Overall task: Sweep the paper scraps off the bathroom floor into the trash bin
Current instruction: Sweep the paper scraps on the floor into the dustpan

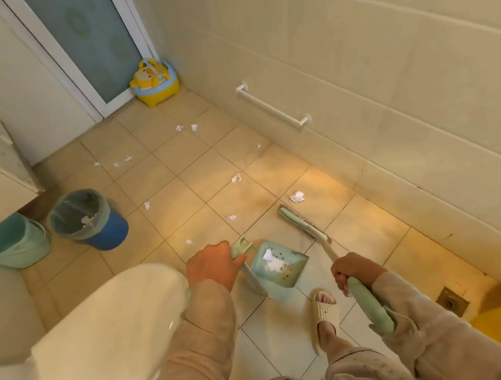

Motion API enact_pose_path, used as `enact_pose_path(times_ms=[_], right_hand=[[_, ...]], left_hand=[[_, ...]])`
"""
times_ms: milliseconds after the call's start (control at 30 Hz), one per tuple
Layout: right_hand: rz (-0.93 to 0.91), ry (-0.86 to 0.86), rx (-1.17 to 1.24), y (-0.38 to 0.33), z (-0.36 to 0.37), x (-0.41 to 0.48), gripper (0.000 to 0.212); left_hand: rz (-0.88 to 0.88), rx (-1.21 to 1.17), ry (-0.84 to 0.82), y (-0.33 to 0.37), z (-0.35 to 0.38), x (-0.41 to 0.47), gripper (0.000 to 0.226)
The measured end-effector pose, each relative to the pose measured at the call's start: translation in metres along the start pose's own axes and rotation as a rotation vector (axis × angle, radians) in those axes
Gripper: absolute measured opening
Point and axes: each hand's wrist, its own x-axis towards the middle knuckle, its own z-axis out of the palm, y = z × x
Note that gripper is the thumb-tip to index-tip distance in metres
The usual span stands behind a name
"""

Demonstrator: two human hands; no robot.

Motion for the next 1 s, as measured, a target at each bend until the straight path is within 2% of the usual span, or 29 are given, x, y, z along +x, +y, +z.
enact_pose_path(times_ms=[167, 333, 667, 800, 900, 1000], right_hand=[[0.079, 0.050, 0.000, -0.049, -0.042, 0.040, 0.034], [0.071, 0.094, -0.059, -0.082, -0.068, 0.072, 0.034], [0.043, 0.114, -0.260, -0.144, -0.071, 0.116, 0.037], [0.095, 0.016, -0.338, -0.138, -0.049, 0.122, 0.034], [0.179, 0.027, -0.382, -0.123, -0.035, 0.120, 0.030], [0.226, 0.019, -0.490, -0.110, -0.032, 0.112, 0.038]], left_hand=[[-0.024, -0.033, -0.024, 0.028, -0.019, 0.057, 0.042], [-0.065, -0.132, -0.041, 0.047, -0.039, 0.107, 0.039], [-0.057, -0.080, -0.028, 0.053, -0.054, 0.164, 0.032], [-0.046, -0.061, -0.037, 0.042, -0.060, 0.172, 0.033], [-0.064, -0.051, -0.075, 0.040, -0.064, 0.179, 0.034], [-0.061, -0.047, -0.091, 0.044, -0.069, 0.183, 0.036]])
